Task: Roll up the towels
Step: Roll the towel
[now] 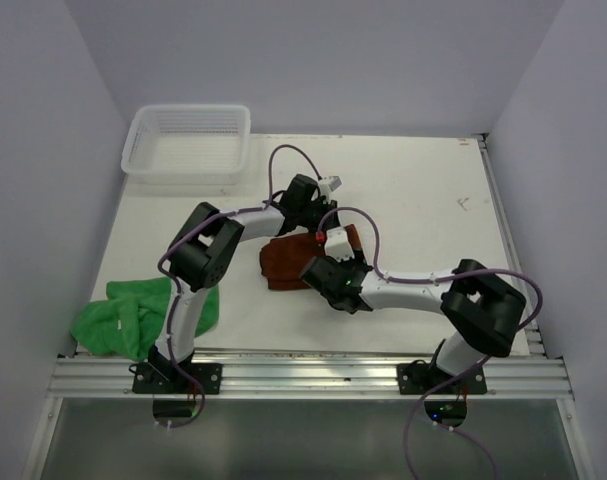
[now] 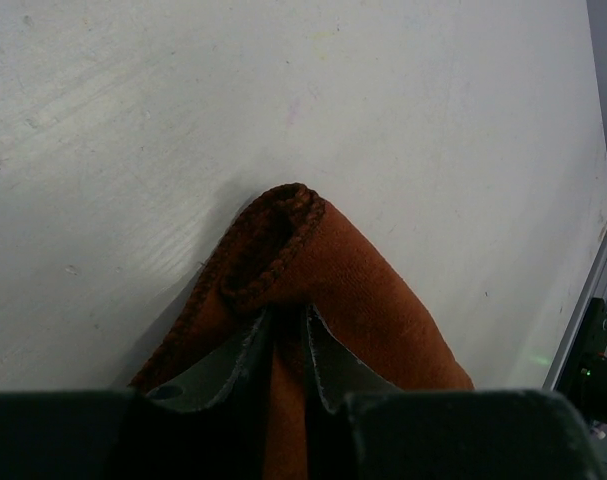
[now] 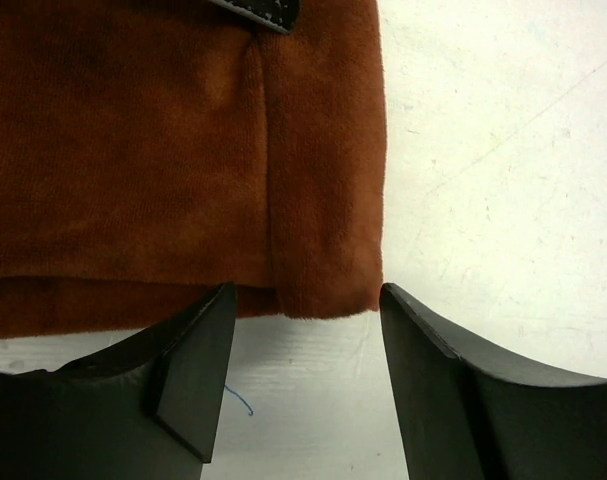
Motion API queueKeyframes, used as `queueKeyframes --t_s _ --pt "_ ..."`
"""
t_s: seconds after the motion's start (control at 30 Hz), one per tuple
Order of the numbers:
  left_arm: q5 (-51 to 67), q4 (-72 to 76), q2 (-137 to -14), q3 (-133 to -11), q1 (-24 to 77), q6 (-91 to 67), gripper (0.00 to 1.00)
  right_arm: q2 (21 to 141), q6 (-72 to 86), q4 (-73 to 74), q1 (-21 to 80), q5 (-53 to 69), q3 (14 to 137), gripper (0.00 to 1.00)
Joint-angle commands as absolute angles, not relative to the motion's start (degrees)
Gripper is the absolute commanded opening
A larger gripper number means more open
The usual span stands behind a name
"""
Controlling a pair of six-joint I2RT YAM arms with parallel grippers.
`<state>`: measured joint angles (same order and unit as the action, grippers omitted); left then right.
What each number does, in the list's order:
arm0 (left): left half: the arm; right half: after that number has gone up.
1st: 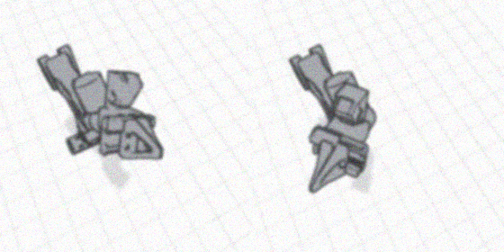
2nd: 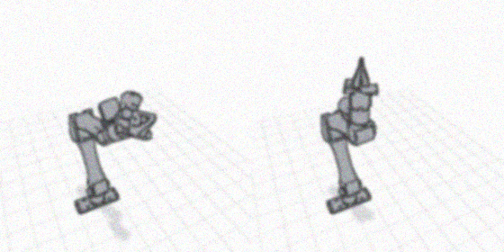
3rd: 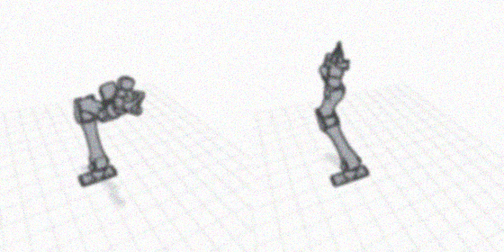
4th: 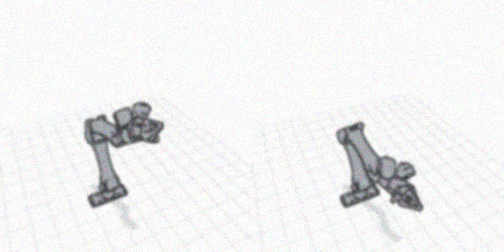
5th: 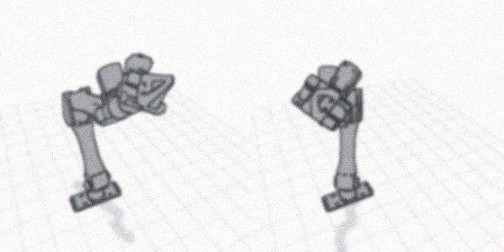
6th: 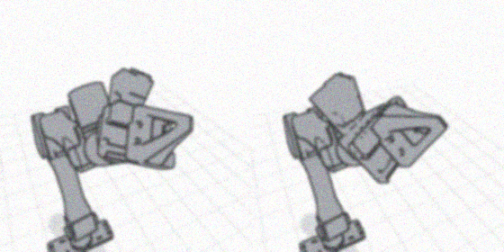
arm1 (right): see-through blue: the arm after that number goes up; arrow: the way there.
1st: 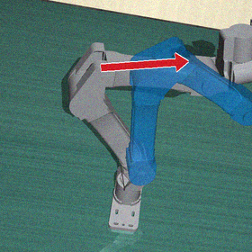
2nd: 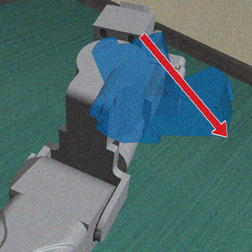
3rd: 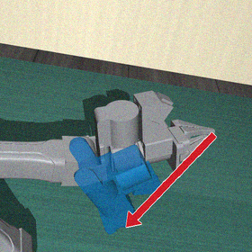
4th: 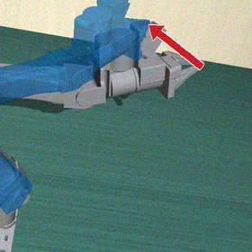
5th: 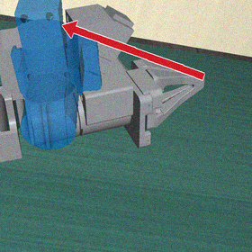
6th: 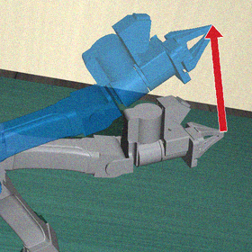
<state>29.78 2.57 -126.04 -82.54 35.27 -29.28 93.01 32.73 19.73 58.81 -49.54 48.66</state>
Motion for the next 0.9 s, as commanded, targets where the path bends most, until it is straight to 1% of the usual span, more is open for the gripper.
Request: queueKeyframes --t_s 0.0,0.2,0.23,0.37,0.43,0.47,0.6,0.7,0.87 --pt "29.36 4.39 -125.42 -81.65 35.07 -29.36 0.20 85.63 37.61 19.07 58.19 -49.49 46.76 0.63" --pt "29.27 4.48 -125.16 -81.30 35.16 -29.36 0.20 74.72 38.50 14.52 54.15 -42.82 40.35 0.62" --pt "29.27 4.48 -125.16 -81.30 35.16 -29.36 0.20 71.75 38.24 13.46 51.79 -40.54 38.69 0.62" --pt "29.27 4.57 -125.16 -81.56 35.24 -29.53 0.20 67.25 39.81 9.33 43.35 -26.06 35.43 0.62" --pt "29.27 4.57 -125.16 -81.65 35.33 -29.53 0.20 67.23 40.69 6.69 38.27 -20.77 34.37 0.62" --pt "29.18 4.40 -125.16 -81.74 35.51 -29.53 0.20 68.19 41.30 5.72 36.93 -16.30 34.28 0.62" --pt "28.65 3.96 -124.81 -81.56 35.51 -29.18 0.19 72.06 44.03 0.81 31.39 -6.98 33.31 0.63" --pt "28.56 3.43 -124.63 -81.56 35.51 -28.83 0.19 75.31 45.35 -3.32 28.74 -2.65 32.35 0.62" --pt "28.04 2.81 -124.28 -81.83 35.60 -28.30 0.19 77.87 45.26 -5.53 27.86 -1.85 31.29 0.61"
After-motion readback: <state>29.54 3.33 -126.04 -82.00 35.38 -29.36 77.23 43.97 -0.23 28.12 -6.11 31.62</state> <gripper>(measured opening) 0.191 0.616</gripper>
